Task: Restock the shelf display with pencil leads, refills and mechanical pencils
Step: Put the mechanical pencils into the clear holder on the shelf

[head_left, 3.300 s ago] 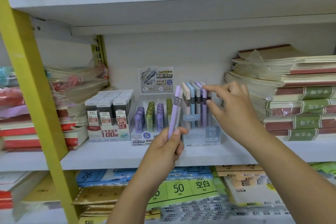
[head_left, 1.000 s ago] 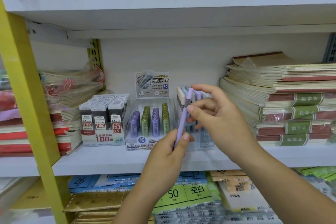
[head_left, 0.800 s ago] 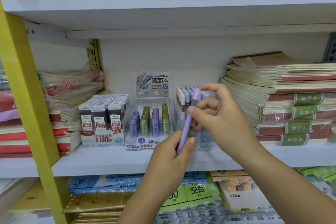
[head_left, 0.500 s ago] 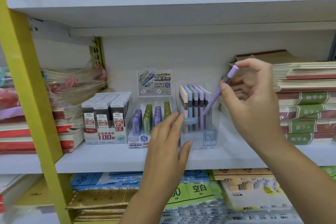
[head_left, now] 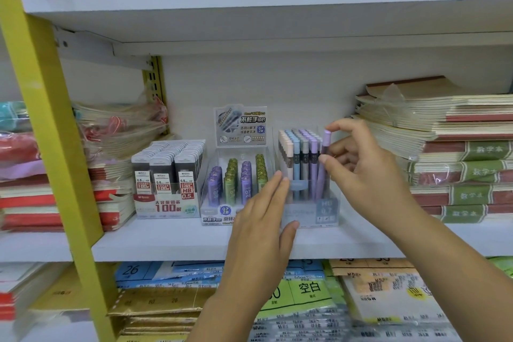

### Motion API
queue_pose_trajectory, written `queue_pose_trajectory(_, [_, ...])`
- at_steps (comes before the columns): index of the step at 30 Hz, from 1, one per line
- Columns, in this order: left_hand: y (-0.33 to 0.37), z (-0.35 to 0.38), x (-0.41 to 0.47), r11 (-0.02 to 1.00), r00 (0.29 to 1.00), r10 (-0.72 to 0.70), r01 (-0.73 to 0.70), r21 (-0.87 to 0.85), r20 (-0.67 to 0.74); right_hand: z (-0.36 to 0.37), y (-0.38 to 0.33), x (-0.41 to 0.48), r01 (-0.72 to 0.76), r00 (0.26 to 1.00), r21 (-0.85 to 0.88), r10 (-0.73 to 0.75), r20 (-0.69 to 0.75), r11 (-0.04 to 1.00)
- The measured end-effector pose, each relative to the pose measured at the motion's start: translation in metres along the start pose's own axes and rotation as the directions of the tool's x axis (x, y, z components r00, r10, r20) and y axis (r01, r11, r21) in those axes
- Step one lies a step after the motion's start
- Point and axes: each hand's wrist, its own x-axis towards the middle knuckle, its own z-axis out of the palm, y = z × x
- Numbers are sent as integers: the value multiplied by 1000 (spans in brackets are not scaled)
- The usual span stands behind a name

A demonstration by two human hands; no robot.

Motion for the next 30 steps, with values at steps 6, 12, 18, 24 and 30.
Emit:
queue_pose_trajectory(6, [-3, 1, 0, 1000, 1000, 19, -19, -7, 1, 12, 9, -2, 45, 996, -364, -72, -61, 930])
queue_pose_trajectory(12, [-3, -3, 2, 999, 1000, -13, 13, -41, 17, 24, 18, -14, -38, 998, -230, 26, -54, 972])
queue_pose_trajectory(18, [-19, -19, -5, 975, 948, -183, 209, 75, -259, 40, 19, -57, 35, 999, -368, -26, 31, 929])
queue_pose_trajectory(24, [-45, -21, -12, 941, 941, -303, 320, 107, -152, 49, 22, -64, 3, 994, -444, 47, 102, 896])
queue_pose_trajectory(30, [-48, -19, -7, 943, 946, -285, 306, 132, -151, 57, 24, -57, -47, 991, -404, 94, 97, 914])
